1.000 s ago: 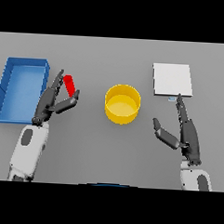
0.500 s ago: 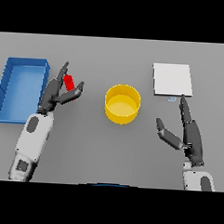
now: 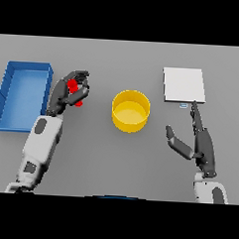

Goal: Pick up the red beaker and tilt it to pour out 1 green nut into yellow bowl. Pick up the yellow bowl and place it on the metallic measuring scale.

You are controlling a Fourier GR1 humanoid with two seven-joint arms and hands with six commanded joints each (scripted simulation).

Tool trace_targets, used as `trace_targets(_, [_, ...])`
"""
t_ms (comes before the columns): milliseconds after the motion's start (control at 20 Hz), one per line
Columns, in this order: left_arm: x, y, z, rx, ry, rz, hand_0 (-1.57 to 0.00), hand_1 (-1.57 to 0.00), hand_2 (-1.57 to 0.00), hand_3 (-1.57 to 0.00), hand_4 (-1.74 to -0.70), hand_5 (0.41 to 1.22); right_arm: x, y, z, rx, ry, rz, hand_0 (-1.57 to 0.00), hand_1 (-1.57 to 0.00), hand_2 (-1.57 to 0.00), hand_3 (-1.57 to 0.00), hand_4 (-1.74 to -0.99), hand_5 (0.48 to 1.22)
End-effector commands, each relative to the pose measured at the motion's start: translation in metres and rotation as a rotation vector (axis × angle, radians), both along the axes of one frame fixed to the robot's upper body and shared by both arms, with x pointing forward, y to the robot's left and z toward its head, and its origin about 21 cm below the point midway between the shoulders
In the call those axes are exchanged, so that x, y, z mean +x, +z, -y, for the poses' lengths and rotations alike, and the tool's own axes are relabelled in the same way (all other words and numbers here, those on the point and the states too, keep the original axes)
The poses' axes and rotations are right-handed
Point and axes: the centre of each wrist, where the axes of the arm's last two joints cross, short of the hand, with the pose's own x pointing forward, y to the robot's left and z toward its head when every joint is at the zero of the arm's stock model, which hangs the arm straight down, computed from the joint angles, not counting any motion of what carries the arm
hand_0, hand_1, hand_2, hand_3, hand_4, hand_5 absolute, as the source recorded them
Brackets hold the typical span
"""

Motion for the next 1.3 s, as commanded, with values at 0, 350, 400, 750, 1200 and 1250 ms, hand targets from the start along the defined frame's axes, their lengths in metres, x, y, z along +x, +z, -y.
trace_targets(0, [0.001,-0.001,0.003,0.023,0.006,0.002,-0.66,-0.7,-0.73,-0.72,-1.5,0.941,-0.001,-0.002,0.0,-0.007,0.0,0.002,0.0,0.0,0.0,0.0,-1.255,0.644])
trace_targets(350, [-0.001,-0.001,0.011,0.073,-0.038,0.014,-1.38,-1.39,-1.4,-1.33,-1.51,1.162,-0.001,0.003,0.002,0.006,0.01,0.015,0.0,0.0,0.0,0.0,-1.257,0.645])
trace_targets(400, [0.0,0.0,0.013,0.069,-0.028,0.016,-1.42,-1.42,-1.43,-1.38,-1.55,1.159,-0.003,0.002,0.004,0.013,0.005,0.012,0.0,0.0,0.0,0.0,-1.258,0.644])
trace_targets(750, [-0.002,0.026,0.014,-0.002,0.027,0.133,-1.54,-1.54,-1.54,-1.53,-1.7,1.114,-0.001,0.004,0.005,-0.016,-0.003,0.025,0.0,0.0,0.0,0.0,-1.259,0.649])
trace_targets(1200, [0.005,0.079,0.032,0.397,-0.167,0.154,-1.56,-1.56,-1.56,-1.56,-1.73,1.117,-0.004,0.001,0.003,-0.035,0.011,0.023,0.0,0.0,0.0,0.0,-1.256,0.676])
trace_targets(1250, [0.005,0.08,0.036,0.423,-0.177,0.151,-1.56,-1.56,-1.56,-1.56,-1.73,1.112,-0.004,0.001,0.005,-0.039,0.003,0.016,0.0,0.0,0.0,0.0,-1.256,0.678])
